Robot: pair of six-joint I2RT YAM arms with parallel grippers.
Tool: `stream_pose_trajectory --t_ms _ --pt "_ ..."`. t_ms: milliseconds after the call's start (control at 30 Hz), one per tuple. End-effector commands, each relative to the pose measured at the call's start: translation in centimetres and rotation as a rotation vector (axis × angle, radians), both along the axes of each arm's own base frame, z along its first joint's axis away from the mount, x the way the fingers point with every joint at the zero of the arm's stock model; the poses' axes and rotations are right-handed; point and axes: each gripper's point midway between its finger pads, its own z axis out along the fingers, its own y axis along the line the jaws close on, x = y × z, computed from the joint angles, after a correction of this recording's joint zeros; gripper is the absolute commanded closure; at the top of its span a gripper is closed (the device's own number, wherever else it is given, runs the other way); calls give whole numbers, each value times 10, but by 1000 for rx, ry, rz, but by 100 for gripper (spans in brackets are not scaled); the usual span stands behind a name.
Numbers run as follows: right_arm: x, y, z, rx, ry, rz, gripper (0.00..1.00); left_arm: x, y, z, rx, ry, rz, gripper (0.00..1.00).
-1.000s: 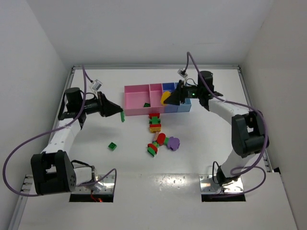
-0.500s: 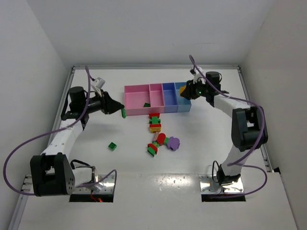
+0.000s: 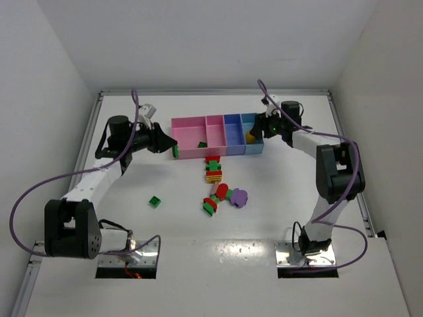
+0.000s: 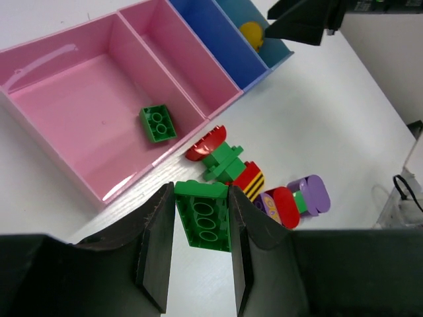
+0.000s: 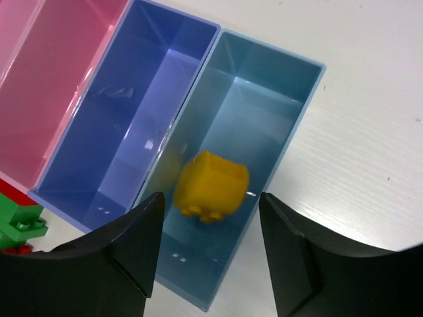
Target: Sort the legos into containers by color
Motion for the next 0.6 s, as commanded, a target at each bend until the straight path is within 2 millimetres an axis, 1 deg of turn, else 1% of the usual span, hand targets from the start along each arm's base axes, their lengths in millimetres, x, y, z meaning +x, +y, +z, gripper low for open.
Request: stream_pose_trajectory --t_ms 0,33,67,100,133,167,200,233,267,300,333,367,400,433,467,500,567 --pt "20 1 34 12 -112 -15 40 34 -3 23 30 -110 47 100" --pt "20 1 42 22 -124 -20 37 38 -9 25 27 -127 33 100" --pt "17 2 43 27 -125 -12 34 46 -12 29 36 -143 49 100" --pt "14 9 49 43 -128 2 31 51 -14 29 41 -147 56 100" --pt "7 11 48 57 -108 10 30 58 -17 22 45 -140 60 100" --pt "3 13 60 66 -129 21 28 65 -20 25 48 -146 64 100" --pt "-2 15 66 90 -127 25 28 72 -22 24 66 -159 82 99" --pt "-13 24 68 114 -118 58 28 79 -21 24 69 -166 93 97" --pt "-15 26 78 131 -131 70 27 88 -26 18 82 -159 92 96" --pt "-24 33 88 141 -141 96 27 96 -27 15 97 -156 121 91" --pt "-33 36 89 154 -118 123 27 103 -24 12 113 -158 140 89" --pt "-40 43 92 160 -109 144 27 114 -28 5 123 -145 148 86" --pt "-49 52 103 166 -127 192 27 122 -23 0 140 -139 186 68" --pt "-59 56 99 159 -109 223 27 128 -20 -3 148 -133 205 59" --pt "-64 60 102 153 -109 238 27 137 -19 -10 152 -115 227 51" --pt "-74 70 99 148 -101 279 27 143 -15 -14 164 -110 255 41" --pt "-88 79 98 123 -103 327 27 149 -13 -19 175 -95 270 32"
